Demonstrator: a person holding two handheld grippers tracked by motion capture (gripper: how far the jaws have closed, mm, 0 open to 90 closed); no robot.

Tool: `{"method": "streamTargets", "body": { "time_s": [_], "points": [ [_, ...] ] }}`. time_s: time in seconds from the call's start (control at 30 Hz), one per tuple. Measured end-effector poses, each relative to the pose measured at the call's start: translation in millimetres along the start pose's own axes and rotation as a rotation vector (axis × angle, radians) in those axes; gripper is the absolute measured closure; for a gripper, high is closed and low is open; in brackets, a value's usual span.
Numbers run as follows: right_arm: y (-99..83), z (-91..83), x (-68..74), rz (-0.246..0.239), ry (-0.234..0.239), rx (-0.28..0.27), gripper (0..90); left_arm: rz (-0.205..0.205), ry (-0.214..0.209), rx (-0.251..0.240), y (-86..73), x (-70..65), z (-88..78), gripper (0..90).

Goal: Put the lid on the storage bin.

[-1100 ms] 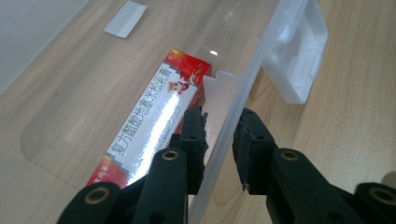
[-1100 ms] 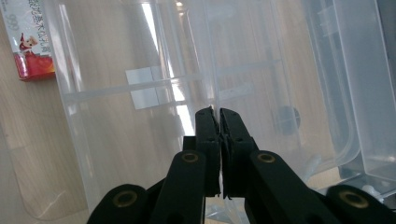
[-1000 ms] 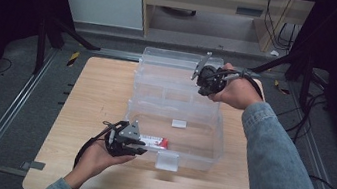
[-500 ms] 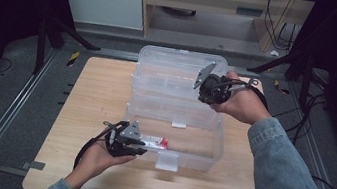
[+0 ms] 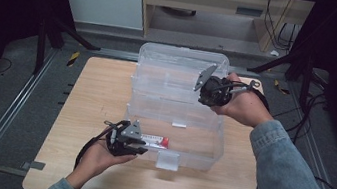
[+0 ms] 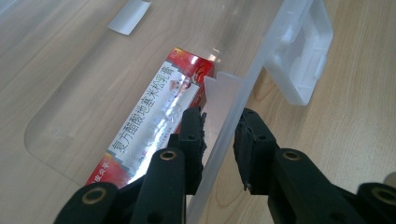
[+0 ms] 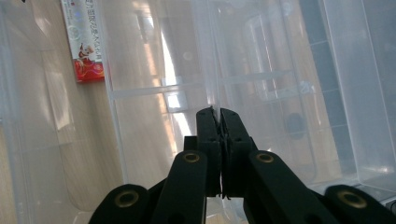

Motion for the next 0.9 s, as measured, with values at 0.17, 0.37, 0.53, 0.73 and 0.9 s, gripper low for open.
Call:
{"method": "streamTargets", "body": {
  "time_s": [0.17, 0.37, 0.53, 0.73, 0.9],
  "points": [
    [-0.8, -5.2, 7.9, 0.001, -0.006, -0.018, 88.6, -0.004, 0.002, -0.003, 0.5, -0.7, 0.6, 72.3],
    [-4.1, -12.1, 20.1, -0.002, -0.008, -0.045, 88.7, -0.001, 0.009, -0.003, 0.4, -0.6, 0.5, 72.3],
    [-6.2, -15.4, 28.9, -0.003, -0.011, -0.057, 88.6, -0.001, 0.013, -0.004, 0.8, -0.7, 0.8, 72.2],
    [-6.3, -13.0, 24.3, -0.006, -0.005, -0.053, 88.2, -0.006, 0.024, -0.010, 4.0, -1.3, 3.5, 72.3],
    [-7.2, -13.8, 25.1, -0.012, -0.008, -0.051, 88.2, -0.004, 0.021, -0.014, 5.7, -1.4, 5.2, 72.5]
  ]
}}
Point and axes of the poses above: each handheld gripper's, and its own axes: z roughly forward along the jaws, y roughly out of its top, x roughly to its left, the point moved 8 cm from there along z, roughly forward along the jaws, and after that the axes turned 8 degrees about -y, right-handed, at the moved point
